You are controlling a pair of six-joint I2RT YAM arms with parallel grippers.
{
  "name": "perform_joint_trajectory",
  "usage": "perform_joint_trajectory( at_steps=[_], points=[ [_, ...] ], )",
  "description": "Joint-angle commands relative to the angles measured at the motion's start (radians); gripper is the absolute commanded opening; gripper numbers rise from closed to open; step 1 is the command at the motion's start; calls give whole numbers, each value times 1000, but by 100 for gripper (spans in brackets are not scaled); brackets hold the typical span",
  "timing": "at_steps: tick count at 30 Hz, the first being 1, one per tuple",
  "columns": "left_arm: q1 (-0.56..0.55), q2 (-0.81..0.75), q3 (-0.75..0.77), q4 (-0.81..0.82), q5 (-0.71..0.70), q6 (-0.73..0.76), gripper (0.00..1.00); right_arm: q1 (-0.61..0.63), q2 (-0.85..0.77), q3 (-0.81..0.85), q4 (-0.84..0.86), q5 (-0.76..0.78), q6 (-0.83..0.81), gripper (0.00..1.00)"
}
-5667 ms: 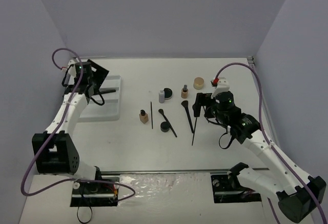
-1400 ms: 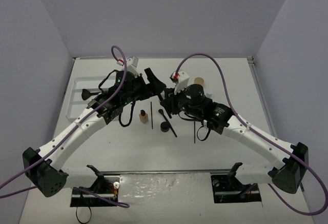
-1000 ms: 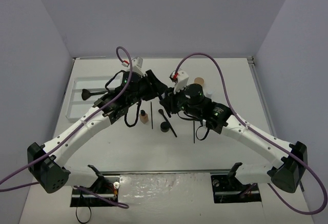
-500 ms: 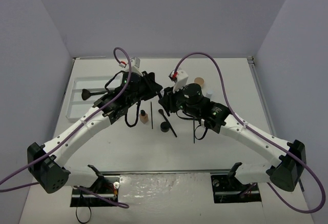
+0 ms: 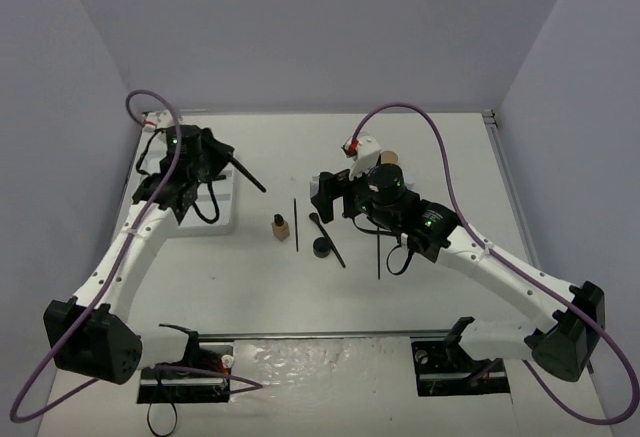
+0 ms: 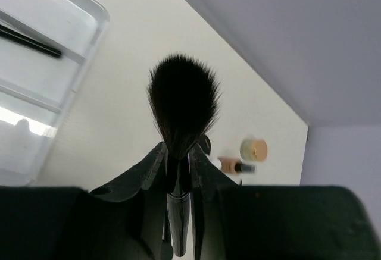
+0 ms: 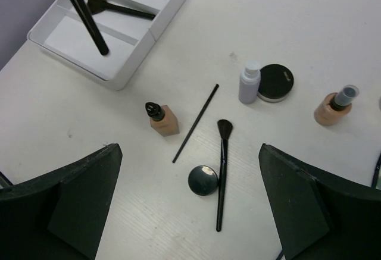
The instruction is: Organize the makeup
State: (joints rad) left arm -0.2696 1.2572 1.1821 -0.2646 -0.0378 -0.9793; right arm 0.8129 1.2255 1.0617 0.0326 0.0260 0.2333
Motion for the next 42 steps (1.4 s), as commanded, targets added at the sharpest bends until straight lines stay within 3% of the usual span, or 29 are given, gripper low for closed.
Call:
perform_joint_trajectory(
  at_steps=[1,8,17,25,28,30,32,42],
  points=[
    [162,-8,2,66,7,-46,5,-39,-75,-26,15,44,-8,98],
    [363,158,-32,217,11,-169,7,-113,-127,-83,-13,13,-8,100],
    [419,393,10,289,-37,-278,8,-167,-176,-126,-30,19,-19,100],
    [441,508,30,310,-25,-347,15,-176,-184,-154,-70,31,-22,100],
    [441,506,4,314,-41,-370,22,-176,-185,-159,-76,37,-23,100],
    [443,506,-14,323,-44,-382,36,-176,-184,-166,-77,36,-23,100],
    [444,512,-11,318,-37,-376,43,-176,-181,-171,-77,31,-22,100],
    [446,431,-41,288,-24,-382,52,-178,-155,-190,-85,34,-23,98]
  ],
)
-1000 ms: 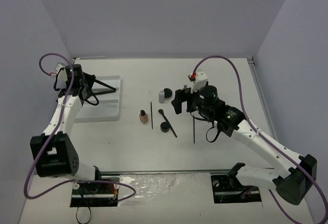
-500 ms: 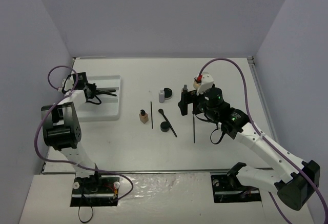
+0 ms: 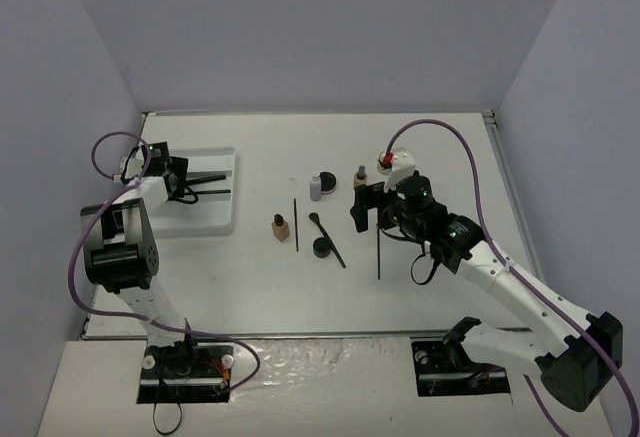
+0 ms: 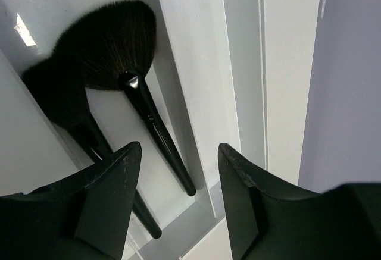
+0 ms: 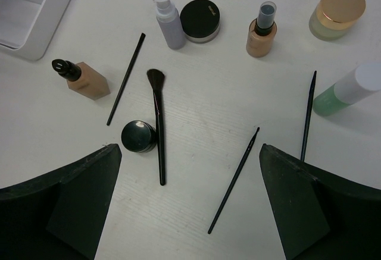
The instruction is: Organize the makeup
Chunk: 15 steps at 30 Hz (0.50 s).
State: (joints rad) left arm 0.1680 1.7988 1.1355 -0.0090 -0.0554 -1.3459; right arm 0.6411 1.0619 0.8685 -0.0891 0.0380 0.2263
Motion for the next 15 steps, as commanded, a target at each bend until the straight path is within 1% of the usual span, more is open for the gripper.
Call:
perform_joint_trajectory(
  at_steps=[1,4,8,12,15],
  points=[
    [8,-128,4,30,-2,-7,53,-6,16,4,35,21,-15,97],
    [8,-203,-5,5,33,39,57,-8,96,20,18,6,-3,90],
    [5,-329,8,-99,75,193,65,-8,212,24,7,-36,10,80],
    [-8,-444,60,-236,128,420,77,10,308,15,6,-107,21,70],
    [-21,-529,88,-332,153,605,89,65,382,11,6,-83,19,65]
  ],
)
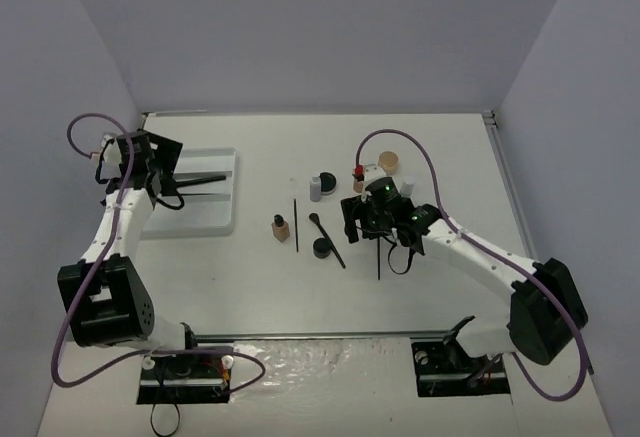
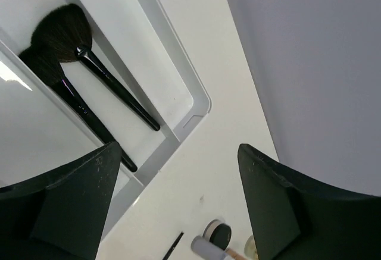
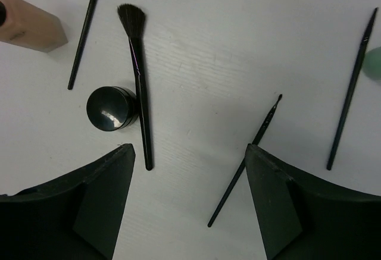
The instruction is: Organize the makeup
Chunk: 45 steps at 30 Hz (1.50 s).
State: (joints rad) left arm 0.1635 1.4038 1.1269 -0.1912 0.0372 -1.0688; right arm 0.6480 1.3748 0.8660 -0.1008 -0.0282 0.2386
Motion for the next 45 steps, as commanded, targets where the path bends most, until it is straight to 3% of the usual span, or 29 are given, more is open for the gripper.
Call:
perform_joint_trajectory(
  at_steps=[1,3,9,20,23,31,39,45],
  points=[
    [-20,-155,106,-188,68,371,92,73,87,12,19,-5,6,63],
    [-25,-192,116,-253,78,446,97,101,105,10,24,7,5,62],
    [-30,-294,151,-417,93,621,97,149,184,-17,58,32,47,55],
    [-36,-343,150,-489,114,647,97,176,286,-40,90,144,89,40],
    [-59,-354,155,-501,95,650,97,177,294,-47,90,174,131,30],
    [-230,-368,146,-498,48,598,97,177,214,-67,80,227,154,2],
    [-392,-340,153,-447,59,485,97,178,16,-45,40,207,101,0],
    [-592,-293,172,-327,64,370,97,186,-135,32,61,145,76,0]
  ],
)
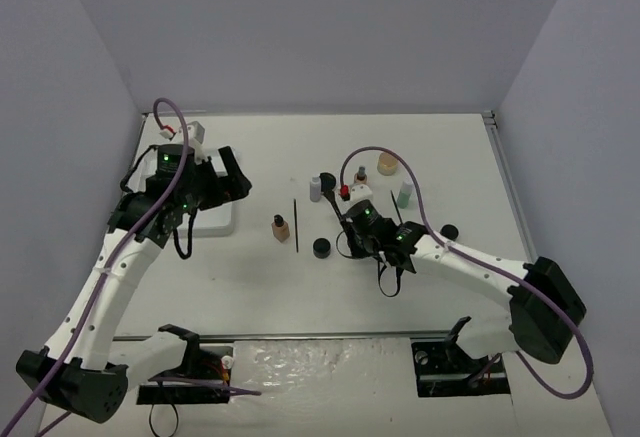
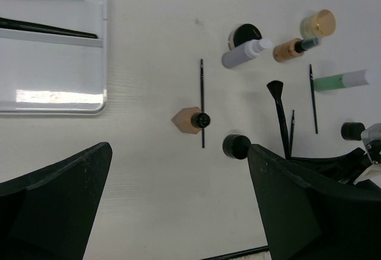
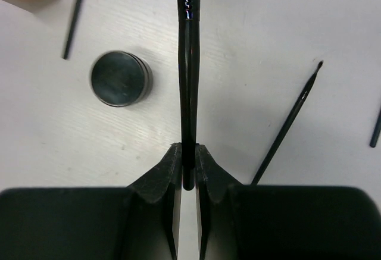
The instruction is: Organize the makeup
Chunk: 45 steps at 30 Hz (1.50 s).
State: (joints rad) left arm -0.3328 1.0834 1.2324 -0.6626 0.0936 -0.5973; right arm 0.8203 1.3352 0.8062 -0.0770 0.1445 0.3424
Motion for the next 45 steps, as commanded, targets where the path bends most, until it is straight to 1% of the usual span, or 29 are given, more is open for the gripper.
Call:
perform_joint_trajectory(
  at_steps=[1,3,6,9,14,16,18,20,24,27,29,33,40,42,43,45],
  points=[
    [-118,42,70,172,4,-119,97,16,-108,105,49,-37,-26,0],
    [-162,70,78,224,-4,-150,97,20,-128,128,65,-54,-23,0],
    [-243,128,95,297,-26,-196,97,28,-146,150,136,-83,-12,0],
    [-293,179,121,351,-40,-224,97,34,-143,168,163,-101,-11,0],
    [-339,244,156,395,-61,-267,96,40,-144,168,196,-116,-9,0],
    [-347,259,164,395,-77,-279,94,42,-145,166,201,-118,-9,0],
    [-355,273,163,406,-83,-294,91,41,-145,166,206,-121,-8,0],
    [-359,281,163,404,-106,-303,86,43,-147,165,210,-123,-6,0],
    [-362,299,164,406,-111,-323,73,43,-153,160,215,-121,-4,0],
    [-364,306,165,417,-108,-331,57,43,-154,156,219,-122,-3,0],
    [-367,313,167,425,-104,-340,43,43,-153,152,223,-125,-2,0],
    [-368,322,162,425,-103,-357,35,43,-158,148,233,-131,3,0],
    [-371,321,153,441,-105,-375,11,45,-159,141,238,-130,6,0],
    [-371,316,148,442,-113,-377,4,45,-160,139,240,-130,7,3],
    [-371,313,144,443,-117,-378,1,45,-161,139,240,-130,7,7],
    [-371,305,136,441,-126,-378,0,45,-162,140,240,-124,7,19]
  ],
)
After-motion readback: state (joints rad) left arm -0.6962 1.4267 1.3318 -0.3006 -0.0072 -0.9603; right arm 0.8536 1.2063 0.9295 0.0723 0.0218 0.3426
